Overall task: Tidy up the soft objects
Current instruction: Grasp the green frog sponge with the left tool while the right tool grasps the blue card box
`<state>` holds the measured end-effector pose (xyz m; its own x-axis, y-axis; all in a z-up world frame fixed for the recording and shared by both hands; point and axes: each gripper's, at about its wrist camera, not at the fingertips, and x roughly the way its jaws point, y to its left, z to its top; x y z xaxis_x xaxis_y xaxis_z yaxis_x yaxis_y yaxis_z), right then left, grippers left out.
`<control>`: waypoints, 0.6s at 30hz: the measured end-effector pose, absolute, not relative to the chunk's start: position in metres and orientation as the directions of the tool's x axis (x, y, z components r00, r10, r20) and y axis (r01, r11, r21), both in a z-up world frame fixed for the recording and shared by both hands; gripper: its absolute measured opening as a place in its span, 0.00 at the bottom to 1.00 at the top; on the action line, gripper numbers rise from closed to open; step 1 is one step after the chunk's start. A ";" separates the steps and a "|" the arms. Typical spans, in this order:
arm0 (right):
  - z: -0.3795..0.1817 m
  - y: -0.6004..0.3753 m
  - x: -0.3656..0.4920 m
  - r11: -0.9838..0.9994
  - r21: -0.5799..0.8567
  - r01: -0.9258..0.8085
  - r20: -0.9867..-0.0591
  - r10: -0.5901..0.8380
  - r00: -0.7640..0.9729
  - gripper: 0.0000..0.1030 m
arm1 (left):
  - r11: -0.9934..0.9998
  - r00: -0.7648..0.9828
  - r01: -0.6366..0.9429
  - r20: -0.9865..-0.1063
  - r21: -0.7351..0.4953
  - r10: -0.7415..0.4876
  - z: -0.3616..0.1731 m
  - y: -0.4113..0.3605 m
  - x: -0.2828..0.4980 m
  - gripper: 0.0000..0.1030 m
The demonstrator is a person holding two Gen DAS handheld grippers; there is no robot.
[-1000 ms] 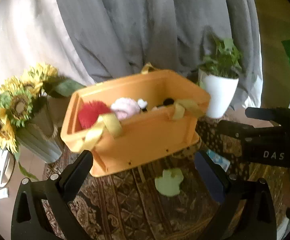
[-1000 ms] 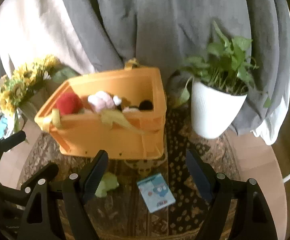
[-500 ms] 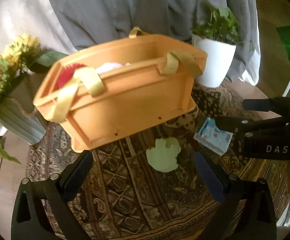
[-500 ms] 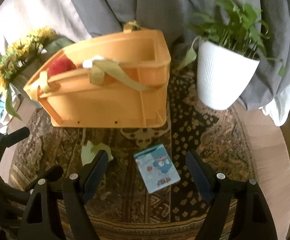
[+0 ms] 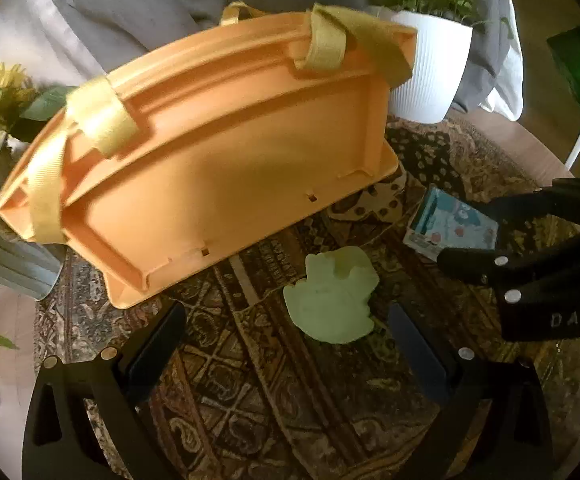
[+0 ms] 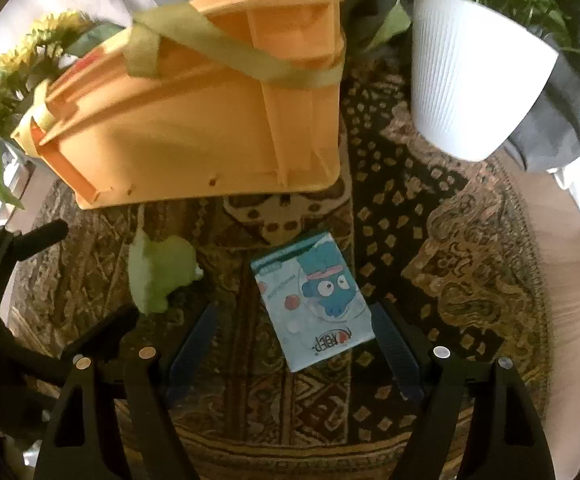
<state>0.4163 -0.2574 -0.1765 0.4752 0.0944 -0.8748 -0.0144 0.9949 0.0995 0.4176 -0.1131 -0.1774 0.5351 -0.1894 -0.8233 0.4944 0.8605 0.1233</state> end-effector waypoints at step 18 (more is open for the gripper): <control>-0.196 -0.264 0.437 0.998 0.065 -0.026 -0.888 0.070 0.454 0.78 | 0.862 0.488 0.500 -0.851 0.089 -0.195 -0.204 -0.130 0.442 0.95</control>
<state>0.4374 -0.2645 -0.1959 0.4537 0.0698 -0.8884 -0.0264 0.9975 0.0648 0.4424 -0.1300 -0.2036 0.4877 -0.1953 -0.8509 0.4998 0.8616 0.0887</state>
